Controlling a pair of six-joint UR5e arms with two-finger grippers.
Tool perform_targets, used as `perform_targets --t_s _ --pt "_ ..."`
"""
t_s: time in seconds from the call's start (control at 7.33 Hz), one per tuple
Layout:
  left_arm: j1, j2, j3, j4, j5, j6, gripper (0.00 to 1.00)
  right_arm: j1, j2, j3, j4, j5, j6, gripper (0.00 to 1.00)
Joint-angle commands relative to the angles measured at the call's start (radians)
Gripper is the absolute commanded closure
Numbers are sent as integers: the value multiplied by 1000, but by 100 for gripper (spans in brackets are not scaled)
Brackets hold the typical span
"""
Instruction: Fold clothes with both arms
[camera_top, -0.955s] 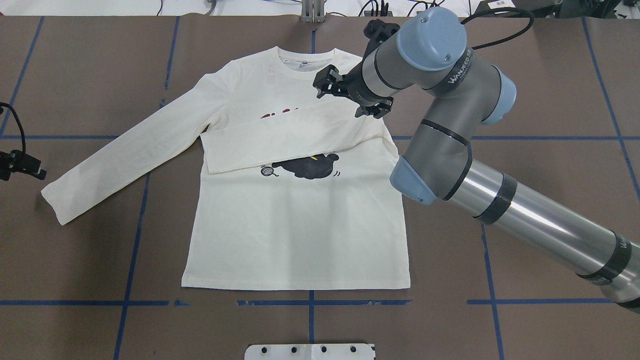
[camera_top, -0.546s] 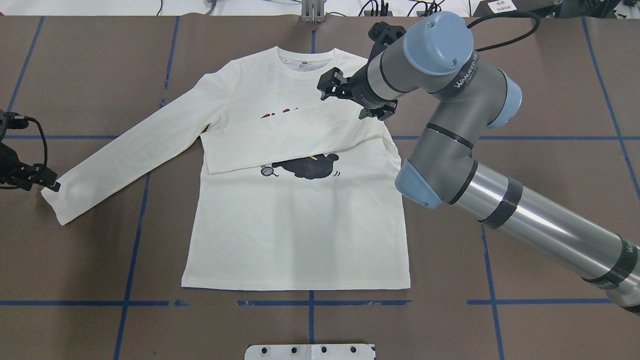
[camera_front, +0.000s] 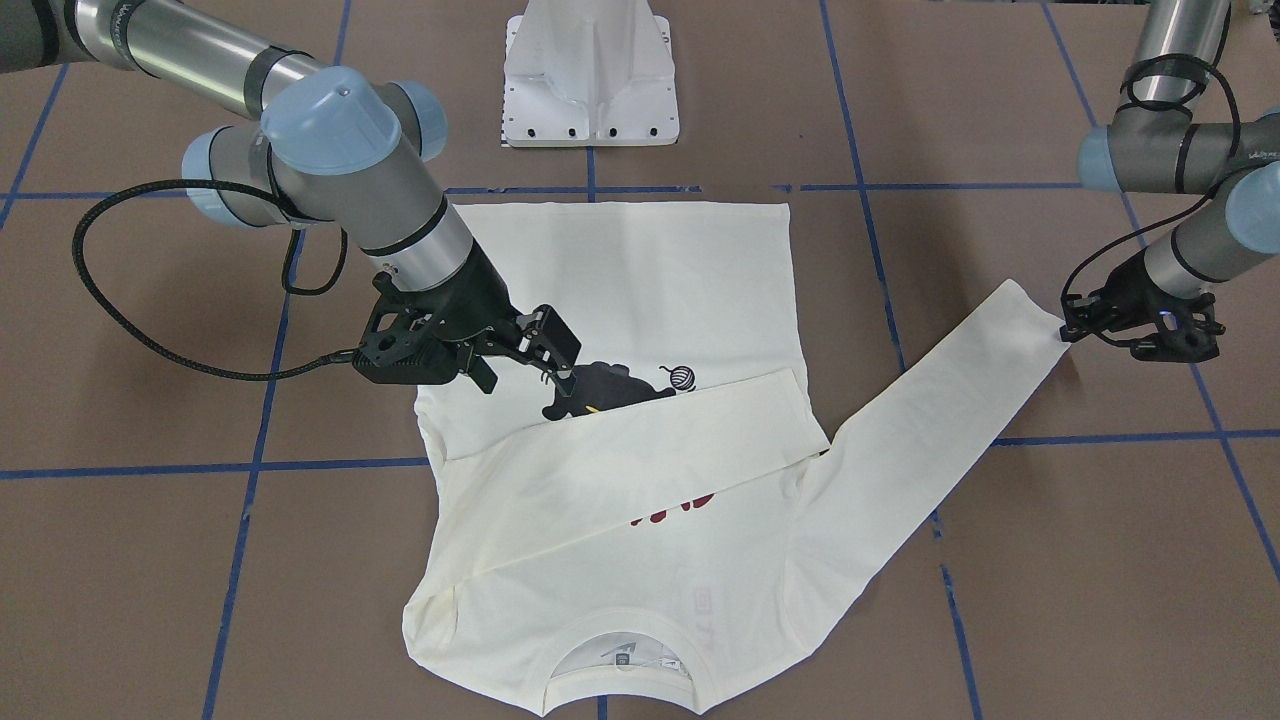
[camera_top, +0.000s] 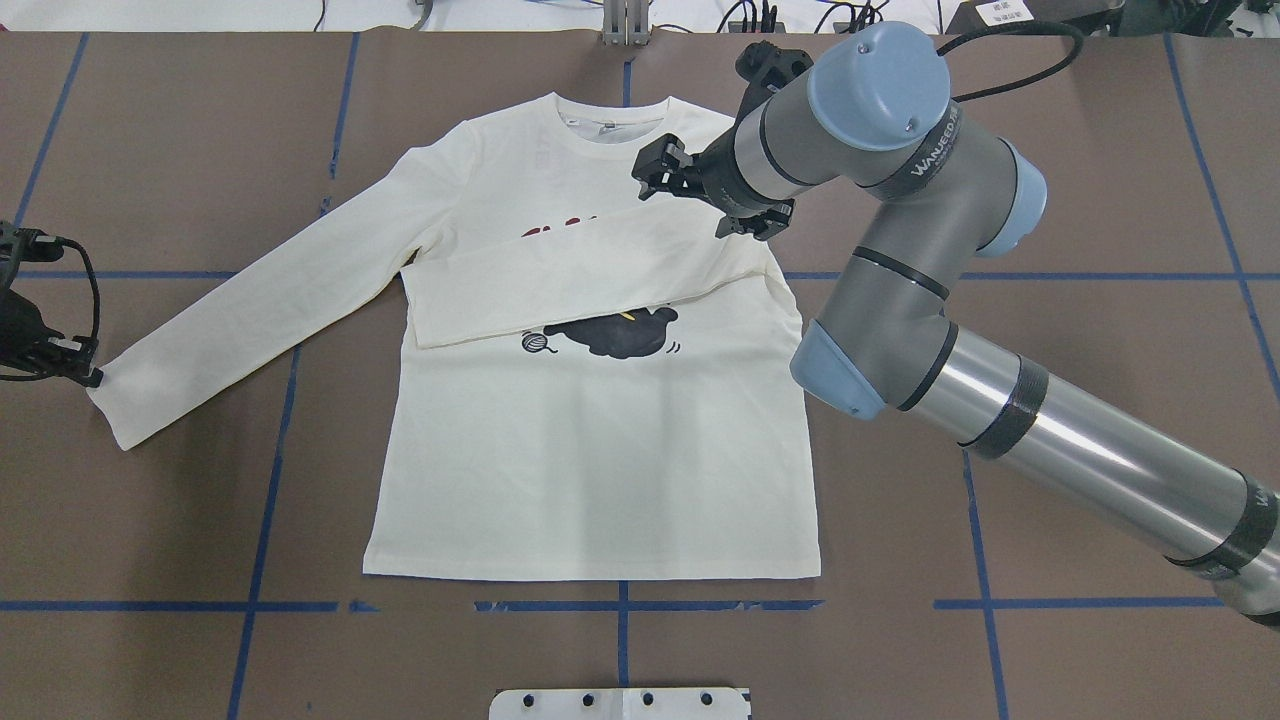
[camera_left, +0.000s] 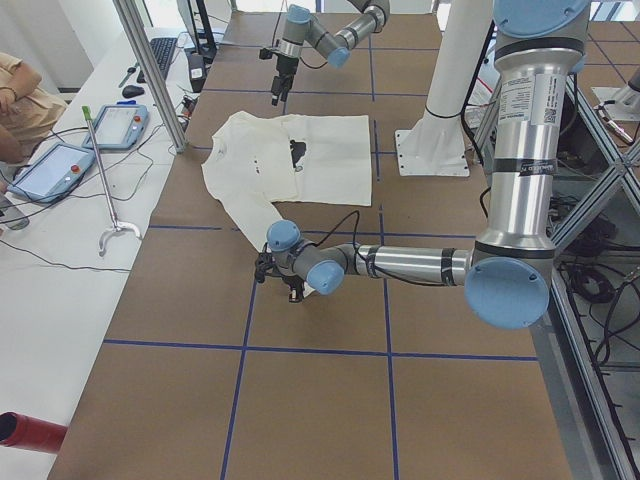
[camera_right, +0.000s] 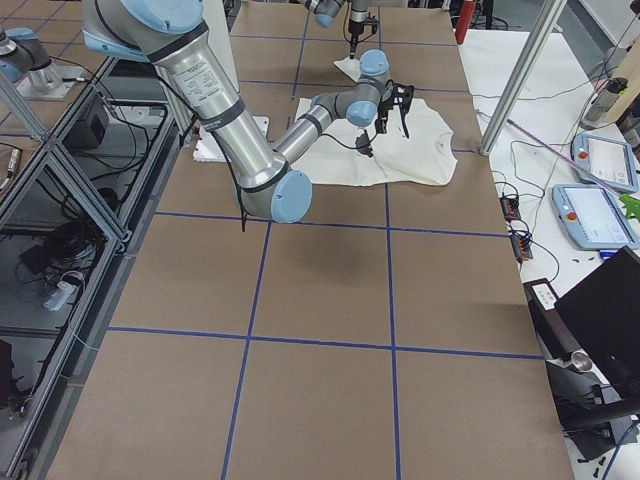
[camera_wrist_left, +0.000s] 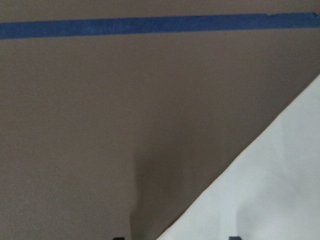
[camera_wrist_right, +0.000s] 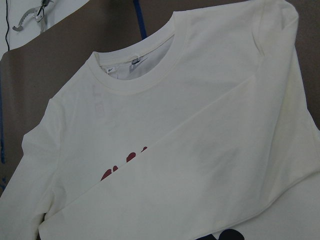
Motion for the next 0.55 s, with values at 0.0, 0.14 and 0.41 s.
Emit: perform_targets --t_s 0.0,0.14,0.41 --pt "-1 3 -78 16 -15 -37 100 3 2 7 -2 3 0 0" --pt "-4 3 -148 73 -52 -37 100 11 0 6 -2 8 0 0" --pt "-5 -123 -366 379 -110 -125 100 67 -73 66 3 77 -5 0"
